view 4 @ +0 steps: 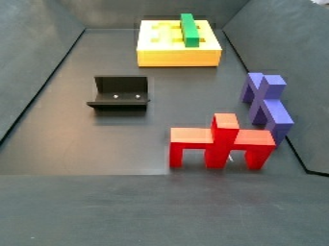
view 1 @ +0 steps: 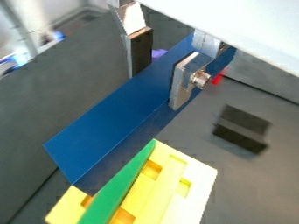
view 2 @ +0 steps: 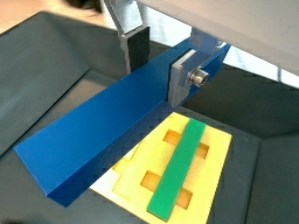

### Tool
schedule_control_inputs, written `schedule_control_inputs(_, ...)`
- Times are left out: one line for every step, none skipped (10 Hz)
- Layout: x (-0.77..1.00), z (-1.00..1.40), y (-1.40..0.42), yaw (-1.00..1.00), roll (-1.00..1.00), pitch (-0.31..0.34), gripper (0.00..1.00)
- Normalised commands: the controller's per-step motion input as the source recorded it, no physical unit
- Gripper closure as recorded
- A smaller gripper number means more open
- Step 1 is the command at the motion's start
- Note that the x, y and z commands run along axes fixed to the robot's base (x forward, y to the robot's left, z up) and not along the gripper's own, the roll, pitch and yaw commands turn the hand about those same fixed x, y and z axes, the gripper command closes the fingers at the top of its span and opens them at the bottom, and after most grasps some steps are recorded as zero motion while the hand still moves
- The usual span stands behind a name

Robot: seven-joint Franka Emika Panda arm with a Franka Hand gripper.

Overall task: Pick up the blue object. Move up. Move to above the board. Insert the blue object.
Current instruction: Move to above the board, then insert the blue object.

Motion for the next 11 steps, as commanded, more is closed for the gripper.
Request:
schedule_control_inputs(0.07, 0.03, -0.03, 0.90, 0.04, 0.240, 1.00)
schedule_control_inputs(0.07, 0.03, -0.02, 0.55, 0.04, 0.218, 1.00)
schedule_control_inputs(0.08, 0.04, -0.03, 0.28, 0.04, 0.194, 1.00)
schedule_control_inputs(0.00, 0.00, 0.04, 0.00, -0.06, 0.000, 1.00)
schedule_control_inputs(0.03, -0.07, 0.00, 0.00, -0.09, 0.000, 1.00)
schedule_control_inputs(0.07, -0.53, 0.00, 0.00, -0.24, -0.020, 1.00)
schedule_control_inputs(0.09, -0.51, -0.02, 0.00, -0.30, -0.039, 1.00)
schedule_control_inputs(0.11, -0.54, -0.01, 0.00, -0.29, -0.034, 1.00)
schedule_control_inputs(0.05, -0.71, -0.11, 0.00, -0.20, -0.033, 1.00)
schedule_control_inputs(0.00, -0.91, -0.21, 0.00, -0.09, -0.051, 1.00)
schedule_control_inputs(0.00, -1.00, -0.32, 0.00, -0.03, -0.050, 1.00)
